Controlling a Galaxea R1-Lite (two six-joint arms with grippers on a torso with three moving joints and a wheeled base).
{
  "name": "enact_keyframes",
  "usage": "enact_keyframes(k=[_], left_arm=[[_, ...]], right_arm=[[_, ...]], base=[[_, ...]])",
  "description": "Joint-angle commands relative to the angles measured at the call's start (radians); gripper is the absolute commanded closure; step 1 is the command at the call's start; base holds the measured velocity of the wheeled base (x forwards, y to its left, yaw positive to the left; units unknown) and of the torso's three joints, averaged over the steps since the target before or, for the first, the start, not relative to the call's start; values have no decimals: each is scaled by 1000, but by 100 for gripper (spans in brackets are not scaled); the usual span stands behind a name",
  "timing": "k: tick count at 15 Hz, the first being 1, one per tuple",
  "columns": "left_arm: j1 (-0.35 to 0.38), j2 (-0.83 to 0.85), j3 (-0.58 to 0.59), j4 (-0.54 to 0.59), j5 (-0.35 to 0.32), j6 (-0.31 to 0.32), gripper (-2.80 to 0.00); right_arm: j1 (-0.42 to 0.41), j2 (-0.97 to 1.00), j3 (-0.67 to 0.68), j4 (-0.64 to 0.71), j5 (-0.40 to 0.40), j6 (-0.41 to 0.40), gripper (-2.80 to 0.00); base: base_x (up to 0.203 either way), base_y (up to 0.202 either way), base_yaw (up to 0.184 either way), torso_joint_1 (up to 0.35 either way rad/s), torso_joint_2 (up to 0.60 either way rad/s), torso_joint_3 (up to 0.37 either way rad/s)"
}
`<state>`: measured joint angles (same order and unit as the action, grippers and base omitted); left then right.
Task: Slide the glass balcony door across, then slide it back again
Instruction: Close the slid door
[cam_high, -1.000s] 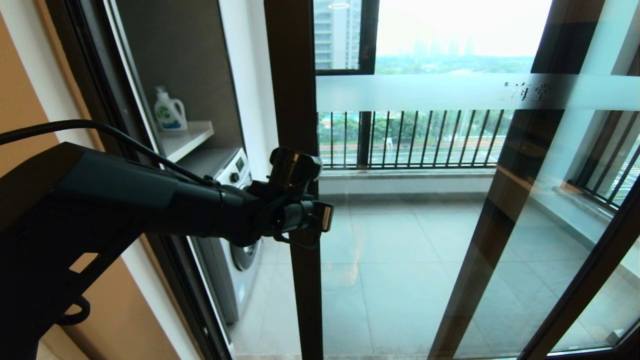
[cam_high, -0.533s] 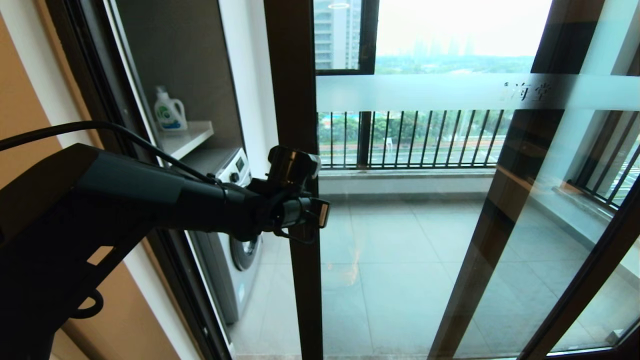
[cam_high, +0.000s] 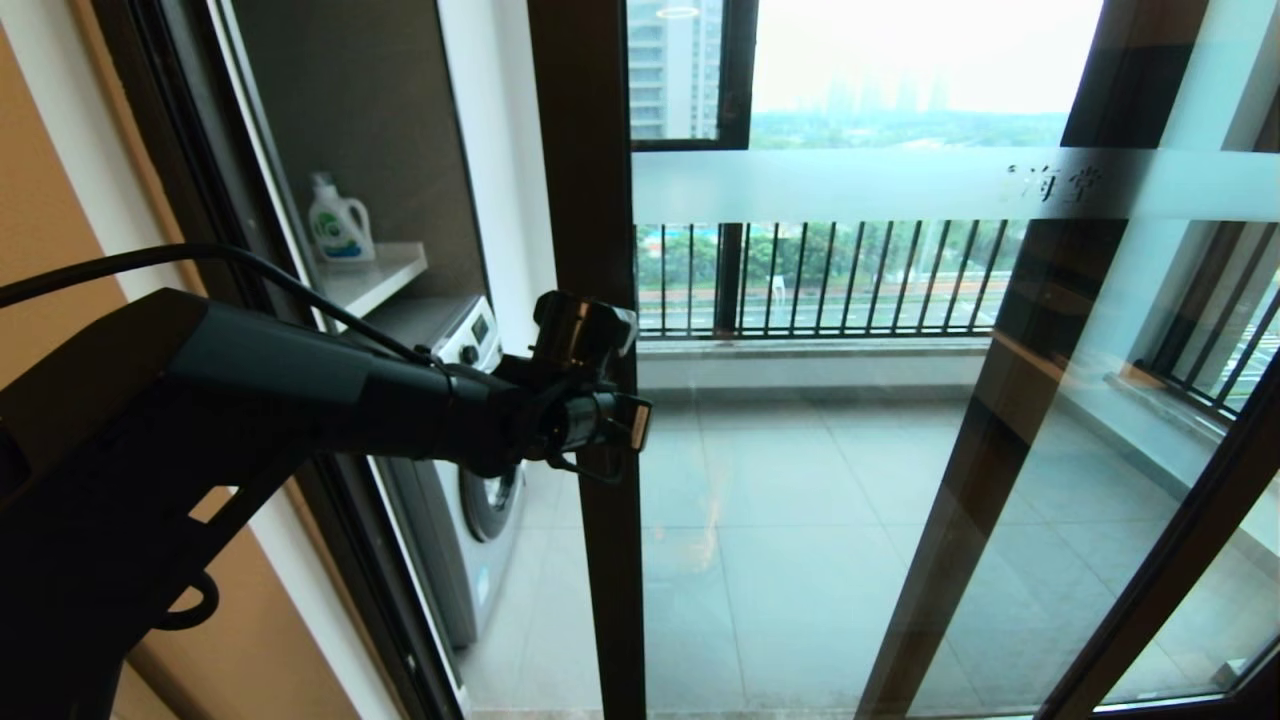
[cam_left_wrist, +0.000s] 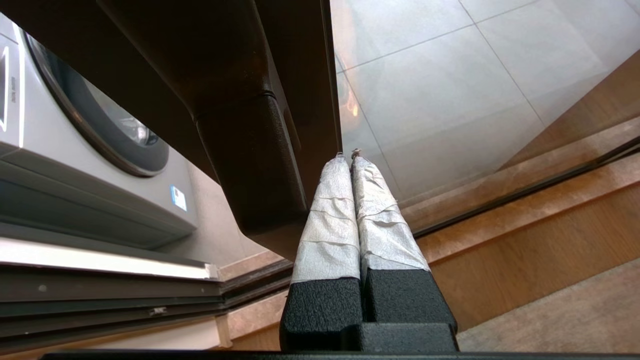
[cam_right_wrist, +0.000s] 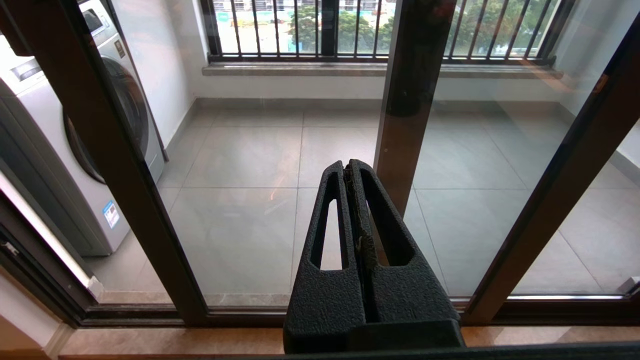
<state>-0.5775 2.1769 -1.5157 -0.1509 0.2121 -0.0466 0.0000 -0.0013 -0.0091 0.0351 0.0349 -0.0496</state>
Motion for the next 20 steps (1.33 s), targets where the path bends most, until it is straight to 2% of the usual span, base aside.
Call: enact_keyframes(k=[1,4,7,20], left_arm=[[10,10,-3,-3,13,0,0],[24,14,-7,-3,16,1,0],[31,14,-3,-3,32,29,0],[76,12,3,-3,38,30,0]], right_arm=[[0,1,0,0,0,-1,0],[0,1,0,0,0,-1,0],[0,1,0,0,0,-1,0],[0,1,0,0,0,-1,0]], base=[[0,0,0,0,0,0],[0,0,0,0,0,0],[0,0,0,0,0,0],[0,0,0,0,0,0]])
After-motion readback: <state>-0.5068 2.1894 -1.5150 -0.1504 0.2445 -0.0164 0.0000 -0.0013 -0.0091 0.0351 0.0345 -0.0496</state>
